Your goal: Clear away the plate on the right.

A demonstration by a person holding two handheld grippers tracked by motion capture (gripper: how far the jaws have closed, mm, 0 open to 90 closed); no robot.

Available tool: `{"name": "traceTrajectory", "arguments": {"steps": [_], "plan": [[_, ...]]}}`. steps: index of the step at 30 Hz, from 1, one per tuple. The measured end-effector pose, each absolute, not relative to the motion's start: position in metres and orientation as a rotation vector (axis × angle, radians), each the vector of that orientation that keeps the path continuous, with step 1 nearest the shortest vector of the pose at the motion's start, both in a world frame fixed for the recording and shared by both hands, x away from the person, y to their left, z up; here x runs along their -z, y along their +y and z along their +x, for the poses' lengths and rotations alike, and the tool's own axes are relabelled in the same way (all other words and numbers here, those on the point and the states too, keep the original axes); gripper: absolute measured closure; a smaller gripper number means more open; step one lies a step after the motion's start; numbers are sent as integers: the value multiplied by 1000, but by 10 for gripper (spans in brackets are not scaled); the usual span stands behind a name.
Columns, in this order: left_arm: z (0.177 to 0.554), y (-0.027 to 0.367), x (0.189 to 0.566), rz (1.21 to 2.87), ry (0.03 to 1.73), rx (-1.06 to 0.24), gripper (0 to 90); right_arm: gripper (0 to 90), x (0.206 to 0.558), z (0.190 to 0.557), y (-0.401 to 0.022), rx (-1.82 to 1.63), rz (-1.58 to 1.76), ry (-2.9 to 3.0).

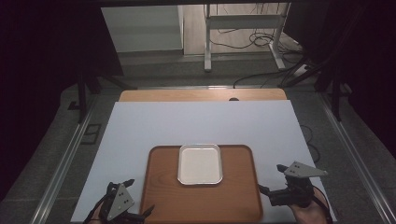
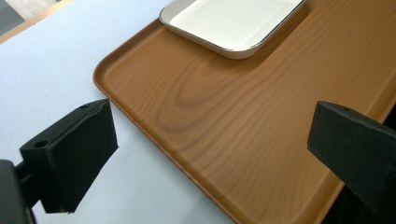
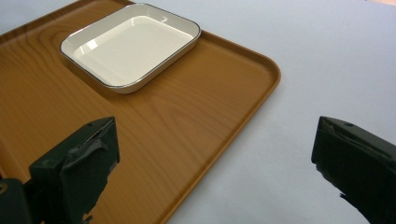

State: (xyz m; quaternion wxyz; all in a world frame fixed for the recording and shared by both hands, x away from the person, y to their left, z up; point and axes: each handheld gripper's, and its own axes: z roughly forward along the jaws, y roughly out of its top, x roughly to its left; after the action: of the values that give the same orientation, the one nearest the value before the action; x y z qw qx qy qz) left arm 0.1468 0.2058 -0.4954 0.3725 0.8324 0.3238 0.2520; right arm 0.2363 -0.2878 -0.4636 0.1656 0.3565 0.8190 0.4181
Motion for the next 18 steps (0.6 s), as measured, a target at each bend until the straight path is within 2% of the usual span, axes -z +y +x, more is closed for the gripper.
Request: {"name": "traceTrajectory", "arguments": {"steps": [18], "plan": [[147,205,496,2139,827,-647,13,0,477,234,-305,-1110,1116,2354]]}}
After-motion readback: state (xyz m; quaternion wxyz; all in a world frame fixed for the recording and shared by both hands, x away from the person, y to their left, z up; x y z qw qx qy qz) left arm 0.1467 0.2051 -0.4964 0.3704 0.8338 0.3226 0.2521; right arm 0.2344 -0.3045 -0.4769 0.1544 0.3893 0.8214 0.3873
